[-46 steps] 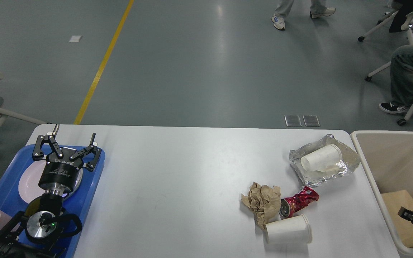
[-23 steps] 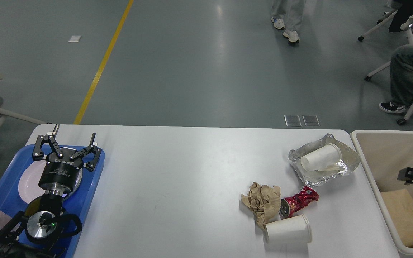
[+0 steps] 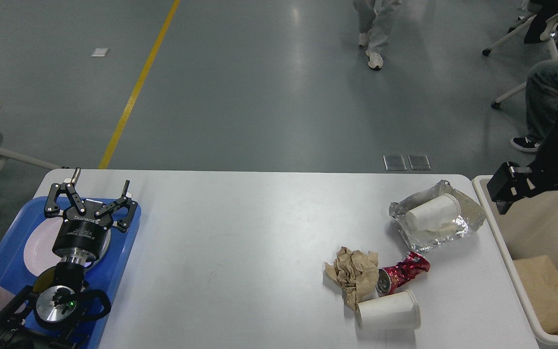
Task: Tidy desktop
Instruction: 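Move the right gripper to the foil wrapper holding the paper cup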
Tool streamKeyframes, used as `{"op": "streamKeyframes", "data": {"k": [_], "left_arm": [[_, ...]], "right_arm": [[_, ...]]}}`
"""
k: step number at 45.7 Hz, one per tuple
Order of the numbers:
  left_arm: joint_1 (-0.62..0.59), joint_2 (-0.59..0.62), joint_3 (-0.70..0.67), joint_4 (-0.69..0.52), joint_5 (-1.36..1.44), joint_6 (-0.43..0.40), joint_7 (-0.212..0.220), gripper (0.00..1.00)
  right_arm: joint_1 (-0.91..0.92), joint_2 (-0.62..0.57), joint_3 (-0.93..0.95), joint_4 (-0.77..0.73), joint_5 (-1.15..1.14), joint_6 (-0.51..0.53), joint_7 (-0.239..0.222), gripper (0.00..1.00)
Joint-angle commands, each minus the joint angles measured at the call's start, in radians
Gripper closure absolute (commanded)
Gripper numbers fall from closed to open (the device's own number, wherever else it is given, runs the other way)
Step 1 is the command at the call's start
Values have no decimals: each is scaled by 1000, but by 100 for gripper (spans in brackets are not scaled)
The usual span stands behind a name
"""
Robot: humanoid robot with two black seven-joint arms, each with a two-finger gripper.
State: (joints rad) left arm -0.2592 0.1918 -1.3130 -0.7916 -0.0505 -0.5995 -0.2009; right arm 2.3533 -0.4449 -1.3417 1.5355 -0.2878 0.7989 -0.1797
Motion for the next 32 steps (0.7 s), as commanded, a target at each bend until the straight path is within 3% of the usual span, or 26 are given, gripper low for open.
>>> {"op": "streamKeyframes", "data": {"k": [1,12,17,24,32], "left_arm": [[0,0,0,0,0,1,0,4],[0,0,0,0,0,1,0,4],[0,0,0,0,0,0,0,4],[0,0,0,0,0,1,0,4],[0,0,0,0,0,0,0,4]], "right_arm": [[101,37,4,83,59,-38,0,0],[95,31,18,78,87,-132,2,0],[15,35,30,52,110,-260,2,0],[-189,12,42,-21,211,-455,6,0],[-442,-11,117,-178,325,-500,9,0]]}}
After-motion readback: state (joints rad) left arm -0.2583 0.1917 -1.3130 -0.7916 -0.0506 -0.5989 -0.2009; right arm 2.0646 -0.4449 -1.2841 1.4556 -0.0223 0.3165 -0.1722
